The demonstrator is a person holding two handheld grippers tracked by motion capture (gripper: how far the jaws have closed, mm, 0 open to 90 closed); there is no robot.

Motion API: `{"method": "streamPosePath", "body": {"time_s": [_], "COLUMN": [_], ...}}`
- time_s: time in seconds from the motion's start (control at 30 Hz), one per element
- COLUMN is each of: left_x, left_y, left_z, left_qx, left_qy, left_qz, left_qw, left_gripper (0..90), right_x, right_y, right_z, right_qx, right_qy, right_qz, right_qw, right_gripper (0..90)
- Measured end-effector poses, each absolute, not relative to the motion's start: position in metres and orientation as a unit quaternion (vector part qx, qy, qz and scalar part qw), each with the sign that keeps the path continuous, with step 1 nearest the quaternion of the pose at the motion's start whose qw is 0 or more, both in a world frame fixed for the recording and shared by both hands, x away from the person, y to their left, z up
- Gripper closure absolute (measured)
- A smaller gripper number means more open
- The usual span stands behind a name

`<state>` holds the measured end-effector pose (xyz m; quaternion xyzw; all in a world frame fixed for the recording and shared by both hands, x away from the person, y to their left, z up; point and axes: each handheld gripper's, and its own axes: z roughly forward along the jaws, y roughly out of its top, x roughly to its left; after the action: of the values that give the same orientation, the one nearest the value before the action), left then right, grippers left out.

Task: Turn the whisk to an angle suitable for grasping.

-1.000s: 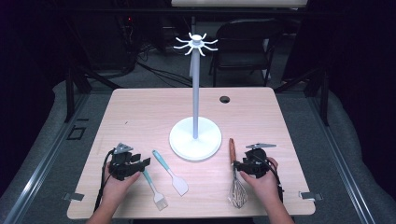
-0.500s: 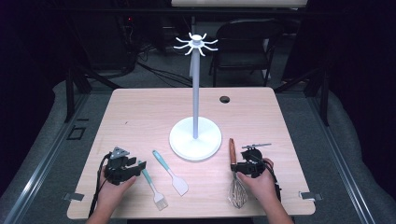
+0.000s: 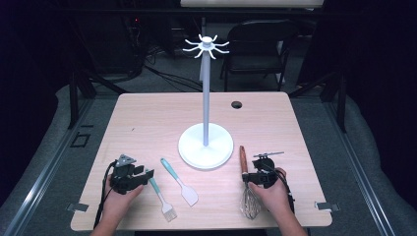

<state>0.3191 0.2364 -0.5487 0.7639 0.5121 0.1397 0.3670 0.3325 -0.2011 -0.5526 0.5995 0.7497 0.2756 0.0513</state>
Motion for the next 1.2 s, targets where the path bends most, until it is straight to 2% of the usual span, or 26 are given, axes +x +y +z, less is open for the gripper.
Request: {"method": "streamPosePath", "body": {"time_s": [0.9, 1.2], "left_x": [0.3206, 0.3214], "left_y": [0.2372, 0.2343], "left_z": [-0.549, -0.5481], "left_qx": [0.766, 0.766], "left_qy": [0.511, 0.508], "left_qz": [0.137, 0.137], "left_qw": [0.365, 0.37], "left_gripper": [51.8, 52.1], "right_x": [0.3334, 0.3321], "right_y": [-0.196, -0.1991], "right_z": [-0.5577, -0.557], "right_qx": [0.598, 0.612], "right_qy": [0.756, 0.745], "right_qz": [0.266, 0.263], "right_qw": [0.019, 0.022], "right_gripper": [74.9, 80.0]}}
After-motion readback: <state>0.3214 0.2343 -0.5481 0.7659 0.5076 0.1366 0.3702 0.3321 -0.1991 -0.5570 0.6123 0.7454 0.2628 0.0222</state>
